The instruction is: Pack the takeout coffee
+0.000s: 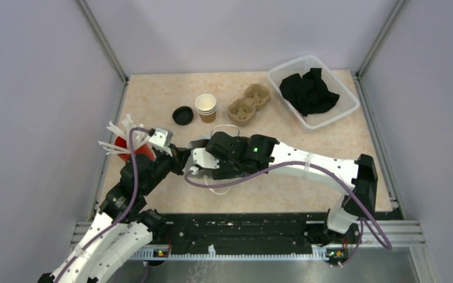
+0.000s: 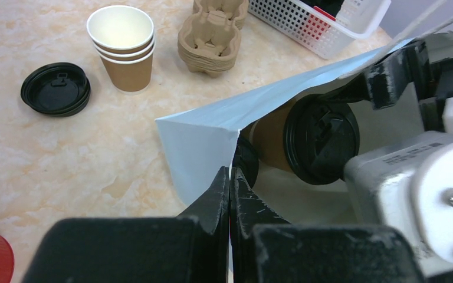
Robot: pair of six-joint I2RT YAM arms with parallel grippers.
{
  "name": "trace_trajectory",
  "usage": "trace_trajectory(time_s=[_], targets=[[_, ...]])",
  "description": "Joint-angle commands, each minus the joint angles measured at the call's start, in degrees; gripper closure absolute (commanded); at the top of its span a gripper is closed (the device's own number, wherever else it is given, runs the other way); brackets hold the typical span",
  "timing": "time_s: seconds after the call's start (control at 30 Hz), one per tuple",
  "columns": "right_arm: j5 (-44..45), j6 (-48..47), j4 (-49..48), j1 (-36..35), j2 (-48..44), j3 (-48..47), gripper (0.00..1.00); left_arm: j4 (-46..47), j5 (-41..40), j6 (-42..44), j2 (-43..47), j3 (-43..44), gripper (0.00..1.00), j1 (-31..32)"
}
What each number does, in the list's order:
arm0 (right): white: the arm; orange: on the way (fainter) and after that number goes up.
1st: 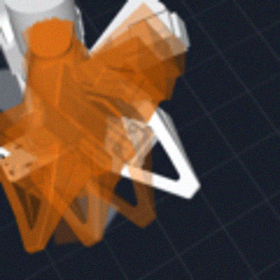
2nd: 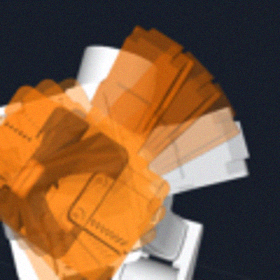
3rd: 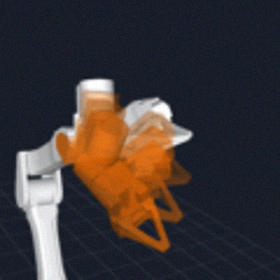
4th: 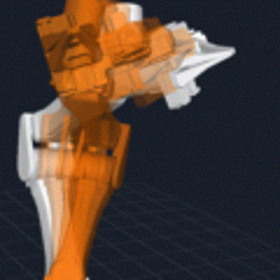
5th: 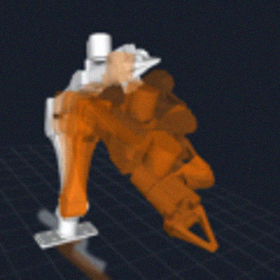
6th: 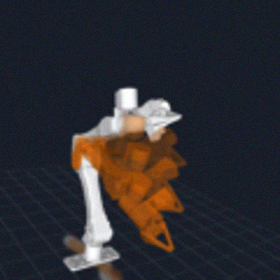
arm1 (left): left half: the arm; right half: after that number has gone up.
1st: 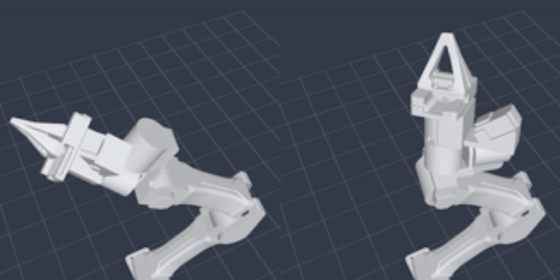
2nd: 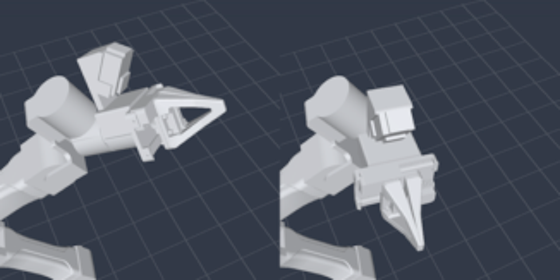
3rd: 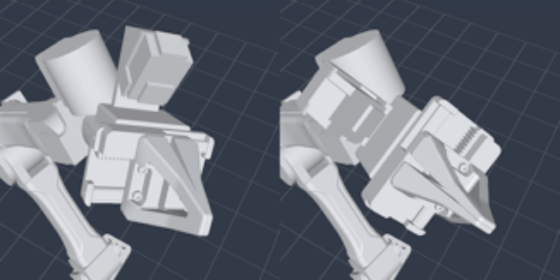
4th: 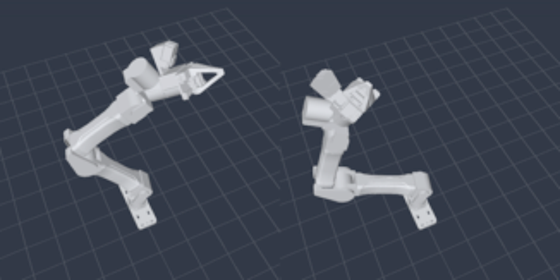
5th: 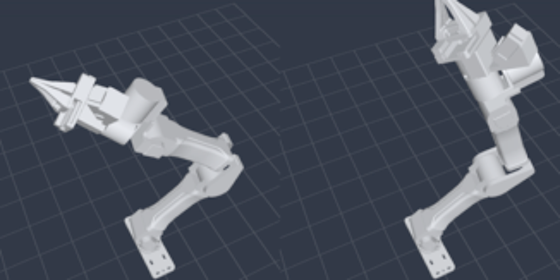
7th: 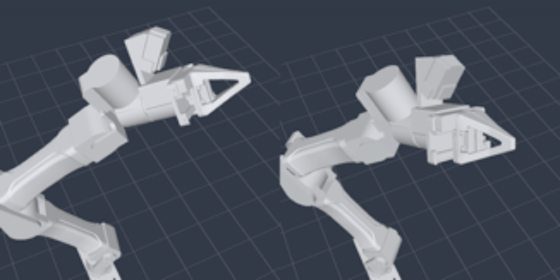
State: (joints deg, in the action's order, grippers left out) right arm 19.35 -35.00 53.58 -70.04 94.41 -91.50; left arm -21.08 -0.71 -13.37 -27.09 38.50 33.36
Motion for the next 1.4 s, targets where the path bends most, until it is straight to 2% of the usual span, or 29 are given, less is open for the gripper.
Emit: trace_trajectory(time_s=[0.0,0.37,0.7,1.03,1.37], targets=[[-0.16,-0.45,-1.86,1.13,-0.27,2.14,0.52,1.84,2.07,0.35,-0.08,1.74,1.0,0.12],[8.94,0.13,-7.03,2.16,-2.52,7.43,0.52,0.86,2.79,2.26,0.06,1.54,1.0,0.12],[5.65,0.11,-13.95,4.17,-4.07,13.75,0.52,0.71,3.02,2.2,1.89,0.06,1.0,0.14],[11.62,-0.52,-21.49,4.83,-7.01,20.56,0.52,0.54,4.13,1.49,2.31,-0.62,1.0,0.12],[12.51,-0.22,-25.4,5.62,-8.16,23.85,0.52,-0.06,4.1,2.19,2.88,-0.97,1.0,0.14]])
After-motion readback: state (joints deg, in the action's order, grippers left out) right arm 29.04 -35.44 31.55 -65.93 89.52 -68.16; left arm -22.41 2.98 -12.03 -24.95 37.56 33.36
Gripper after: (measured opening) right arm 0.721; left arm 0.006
